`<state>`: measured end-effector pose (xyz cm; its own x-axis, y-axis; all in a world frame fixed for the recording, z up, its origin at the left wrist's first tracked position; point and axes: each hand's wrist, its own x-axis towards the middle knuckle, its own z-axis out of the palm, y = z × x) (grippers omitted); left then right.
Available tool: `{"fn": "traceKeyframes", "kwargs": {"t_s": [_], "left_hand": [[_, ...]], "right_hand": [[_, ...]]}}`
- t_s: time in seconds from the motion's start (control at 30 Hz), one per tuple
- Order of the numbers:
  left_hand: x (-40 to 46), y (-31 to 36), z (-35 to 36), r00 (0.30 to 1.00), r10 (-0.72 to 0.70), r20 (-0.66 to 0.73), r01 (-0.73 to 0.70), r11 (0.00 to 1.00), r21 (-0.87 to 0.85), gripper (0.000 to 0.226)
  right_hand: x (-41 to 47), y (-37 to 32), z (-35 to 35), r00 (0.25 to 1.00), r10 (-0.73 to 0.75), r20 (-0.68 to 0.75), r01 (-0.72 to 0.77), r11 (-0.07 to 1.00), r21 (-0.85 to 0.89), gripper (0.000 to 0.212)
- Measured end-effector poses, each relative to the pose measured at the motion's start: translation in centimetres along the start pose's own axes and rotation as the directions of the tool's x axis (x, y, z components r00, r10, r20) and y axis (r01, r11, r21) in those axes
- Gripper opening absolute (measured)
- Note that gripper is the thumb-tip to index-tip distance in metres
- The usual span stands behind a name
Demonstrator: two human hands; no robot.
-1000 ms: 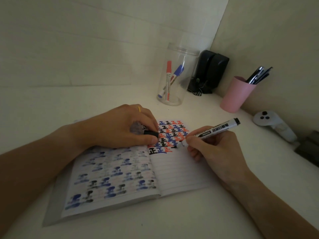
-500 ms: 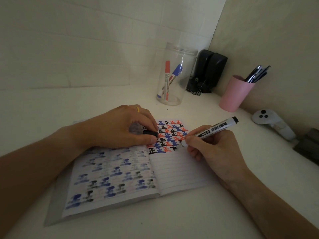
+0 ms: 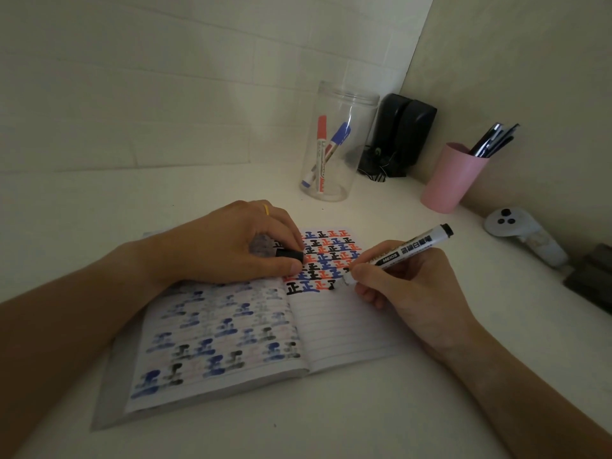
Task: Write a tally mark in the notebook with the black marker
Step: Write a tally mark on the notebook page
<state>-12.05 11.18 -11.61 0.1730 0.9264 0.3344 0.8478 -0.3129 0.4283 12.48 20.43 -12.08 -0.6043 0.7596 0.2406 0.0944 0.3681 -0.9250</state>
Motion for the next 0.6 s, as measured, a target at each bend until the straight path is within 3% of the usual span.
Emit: {"fn": "traceKeyframes", "kwargs": {"t_s": [0.17,0.33,0.5,0.6], "left_hand": [[0.0,0.0,0.0,1.000,-0.012,0.003,0.012,1.000,-0.005,0.032],[-0.1,0.2,-0.1,1.000,-0.024,0.003,0.024,1.000,0.001,0.034],[-0.5,0.4,-0.1,0.999,-0.023,-0.023,0.024,0.999,0.035,0.037],[-0.5,0.9,0.0,0.999,-0.048,-0.002,0.048,0.995,0.090,0.044]], "right_hand": [[0.5,0.4,-0.1,0.995,0.011,-0.101,-0.018,0.998,-0.064,0.006],[0.4,0.4,0.1,0.995,0.017,-0.102,-0.025,0.997,-0.073,0.008],[1.3,-0.7,-0.7,0.977,0.168,-0.133,-0.132,0.962,0.240,0.005],[3.4,-3.1,-0.9,0.989,0.054,-0.140,-0.019,0.970,0.242,0.008]]}}
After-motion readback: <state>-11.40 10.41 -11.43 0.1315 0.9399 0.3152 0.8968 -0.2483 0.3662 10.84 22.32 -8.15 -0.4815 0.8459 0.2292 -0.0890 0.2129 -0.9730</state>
